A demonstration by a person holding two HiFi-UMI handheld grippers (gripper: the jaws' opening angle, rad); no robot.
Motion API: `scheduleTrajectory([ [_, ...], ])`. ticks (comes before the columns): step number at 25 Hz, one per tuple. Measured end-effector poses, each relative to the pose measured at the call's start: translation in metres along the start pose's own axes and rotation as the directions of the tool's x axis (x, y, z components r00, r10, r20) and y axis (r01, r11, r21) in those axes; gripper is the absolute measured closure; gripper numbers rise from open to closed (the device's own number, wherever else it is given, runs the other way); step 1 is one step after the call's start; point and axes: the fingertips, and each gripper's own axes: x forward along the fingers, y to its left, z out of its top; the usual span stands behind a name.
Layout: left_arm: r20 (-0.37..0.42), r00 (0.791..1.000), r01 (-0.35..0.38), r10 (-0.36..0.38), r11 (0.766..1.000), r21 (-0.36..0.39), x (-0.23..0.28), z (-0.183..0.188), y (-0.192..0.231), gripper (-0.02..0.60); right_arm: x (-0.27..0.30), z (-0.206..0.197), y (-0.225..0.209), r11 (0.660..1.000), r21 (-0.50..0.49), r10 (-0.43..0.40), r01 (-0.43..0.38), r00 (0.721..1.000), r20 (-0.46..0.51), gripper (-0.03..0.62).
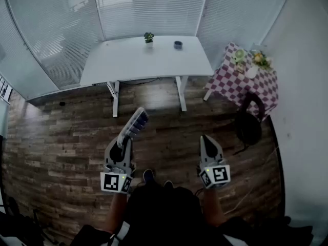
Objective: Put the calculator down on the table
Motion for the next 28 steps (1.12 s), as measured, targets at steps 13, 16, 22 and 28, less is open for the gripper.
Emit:
scheduleTrajectory([
  [13, -0.021, 1.0, 0.013, -0.014, 0.999, -0.031, 0.017, -0.014, 0.014, 0.482, 0.025, -0.001, -0.003, 0.998, -0.064, 0.025, -0.025, 1.0, -0.007, 0.588],
  [16, -0.027, 1.0, 0.015, -0.015, 1.0, -0.011, 0.03, -0.015, 0.017, 0.482, 0.039, -0.003, -0.011, 0.999, -0.047, 0.007, -0.008, 1.0, -0.016, 0.588],
  [22, -0.063, 0.997, 0.052, -0.05, 0.998, 0.034, 0.058, -0.021, 0.04, 0.482, 0.073, 0.0, -0.014, 0.999, -0.02, -0.034, 0.034, 0.999, 0.0, 0.588],
  [28, -0.047, 0.992, 0.113, -0.113, 0.994, -0.001, 0.082, -0.023, 0.059, 0.482, 0.089, -0.009, -0.015, 0.992, -0.008, -0.126, 0.126, 0.992, 0.006, 0.588],
])
